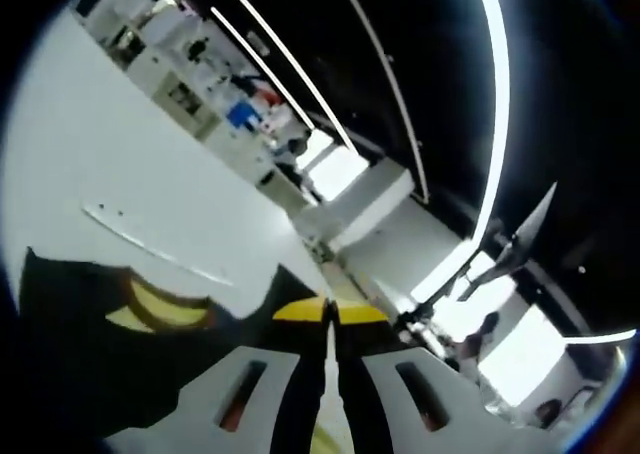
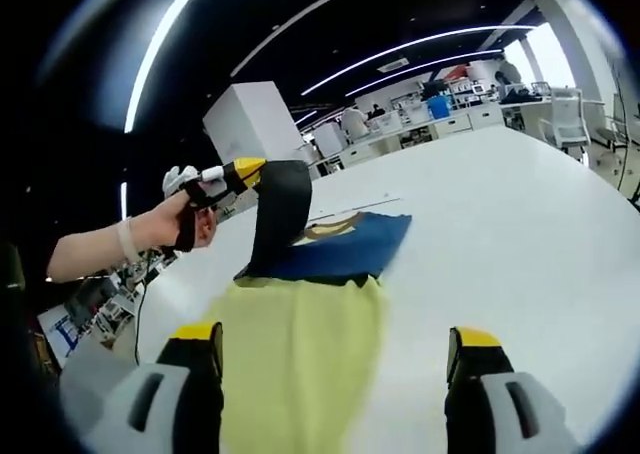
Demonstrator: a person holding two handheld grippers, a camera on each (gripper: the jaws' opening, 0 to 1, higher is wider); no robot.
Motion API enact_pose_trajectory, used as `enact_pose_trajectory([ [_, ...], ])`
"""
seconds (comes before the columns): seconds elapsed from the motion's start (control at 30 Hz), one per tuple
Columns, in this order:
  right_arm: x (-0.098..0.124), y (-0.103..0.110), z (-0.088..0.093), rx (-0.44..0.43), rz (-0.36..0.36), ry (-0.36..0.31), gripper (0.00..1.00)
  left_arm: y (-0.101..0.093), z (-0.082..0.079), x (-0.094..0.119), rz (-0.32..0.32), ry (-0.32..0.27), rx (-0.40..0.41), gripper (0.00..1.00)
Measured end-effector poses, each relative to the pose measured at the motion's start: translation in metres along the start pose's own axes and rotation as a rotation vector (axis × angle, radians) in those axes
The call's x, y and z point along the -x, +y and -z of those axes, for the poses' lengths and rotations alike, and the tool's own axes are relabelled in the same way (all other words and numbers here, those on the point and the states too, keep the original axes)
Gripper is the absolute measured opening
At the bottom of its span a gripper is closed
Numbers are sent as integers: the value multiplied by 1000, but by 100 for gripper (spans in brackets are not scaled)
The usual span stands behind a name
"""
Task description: Fold the garment on the visible template until the final outline fits inside the template.
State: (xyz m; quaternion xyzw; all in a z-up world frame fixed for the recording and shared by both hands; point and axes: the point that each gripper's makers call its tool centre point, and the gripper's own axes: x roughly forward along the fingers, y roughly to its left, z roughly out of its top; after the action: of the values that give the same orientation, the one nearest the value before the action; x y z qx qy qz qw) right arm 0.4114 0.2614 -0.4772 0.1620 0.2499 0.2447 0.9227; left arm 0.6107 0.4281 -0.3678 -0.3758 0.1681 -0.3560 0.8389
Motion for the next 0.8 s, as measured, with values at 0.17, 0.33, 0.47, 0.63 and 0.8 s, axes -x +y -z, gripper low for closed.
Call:
enact_pose_trajectory([
  [0.17, 4, -4, 2, -9, 9, -2, 93, 4, 16, -9, -2, 5, 45, 0],
  [0.33, 7, -9, 3, -19, 18, -7, 93, 8, 59, -40, -35, 43, 48, 0],
  [0.47, 10, -12, 5, -25, 26, -5, 93, 14, 85, -50, -79, 83, 49, 0],
  [0.63, 13, -15, 8, -31, 35, 1, 93, 22, 119, -52, -133, 139, 56, 0],
  [0.8, 16, -18, 11, -28, 45, 8, 93, 30, 140, -56, -151, 193, 41, 0],
])
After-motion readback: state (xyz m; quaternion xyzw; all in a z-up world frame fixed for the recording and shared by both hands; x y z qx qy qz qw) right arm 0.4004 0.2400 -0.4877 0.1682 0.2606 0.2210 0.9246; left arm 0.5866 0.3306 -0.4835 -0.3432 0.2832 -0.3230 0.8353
